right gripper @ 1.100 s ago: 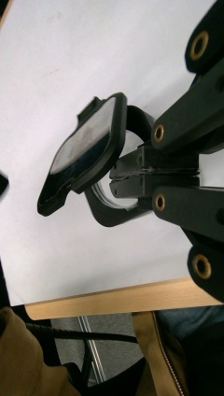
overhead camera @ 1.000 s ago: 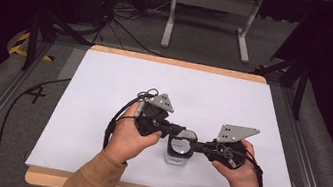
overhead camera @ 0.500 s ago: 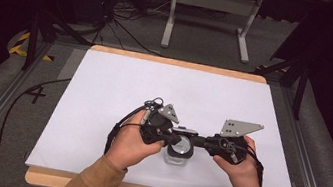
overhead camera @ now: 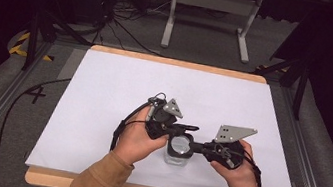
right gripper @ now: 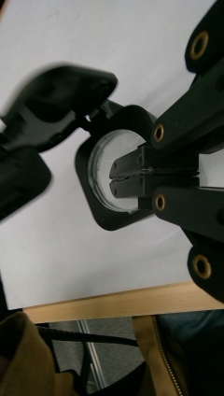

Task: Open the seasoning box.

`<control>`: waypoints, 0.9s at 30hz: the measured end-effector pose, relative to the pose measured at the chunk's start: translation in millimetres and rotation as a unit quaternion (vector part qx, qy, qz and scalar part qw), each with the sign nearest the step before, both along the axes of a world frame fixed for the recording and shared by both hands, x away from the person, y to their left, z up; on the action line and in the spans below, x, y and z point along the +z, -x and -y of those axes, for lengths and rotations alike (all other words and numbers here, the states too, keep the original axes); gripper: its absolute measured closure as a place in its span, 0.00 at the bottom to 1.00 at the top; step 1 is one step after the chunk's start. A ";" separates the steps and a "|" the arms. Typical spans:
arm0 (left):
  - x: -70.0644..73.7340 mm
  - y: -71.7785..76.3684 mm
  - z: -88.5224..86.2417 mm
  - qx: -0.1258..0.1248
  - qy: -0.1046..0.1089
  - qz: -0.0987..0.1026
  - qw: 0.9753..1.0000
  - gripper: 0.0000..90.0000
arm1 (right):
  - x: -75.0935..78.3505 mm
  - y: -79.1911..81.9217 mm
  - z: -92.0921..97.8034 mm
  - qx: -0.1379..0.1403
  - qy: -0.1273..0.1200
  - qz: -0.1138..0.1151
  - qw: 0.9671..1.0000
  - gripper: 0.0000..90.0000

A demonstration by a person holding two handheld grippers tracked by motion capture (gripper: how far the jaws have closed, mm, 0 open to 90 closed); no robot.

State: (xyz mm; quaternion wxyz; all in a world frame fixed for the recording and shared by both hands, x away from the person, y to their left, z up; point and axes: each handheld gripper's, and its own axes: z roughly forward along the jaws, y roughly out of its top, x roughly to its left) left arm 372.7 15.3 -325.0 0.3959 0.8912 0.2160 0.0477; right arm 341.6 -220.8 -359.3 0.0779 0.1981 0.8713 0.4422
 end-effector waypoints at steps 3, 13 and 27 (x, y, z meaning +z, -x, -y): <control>0.4 -4.4 -1.6 0.010 0.019 0.000 1.000 0.99 | -4.2 1.6 -1.6 0.003 0.010 -0.006 1.000 1.00; 1.6 -18.8 -8.7 0.032 0.059 0.005 0.998 0.97 | -11.5 6.4 -2.2 -0.003 0.023 0.000 1.000 1.00; -6.6 -34.3 -10.7 0.064 0.080 0.004 0.995 1.00 | -13.8 11.2 -2.2 -0.007 0.022 0.021 1.000 1.00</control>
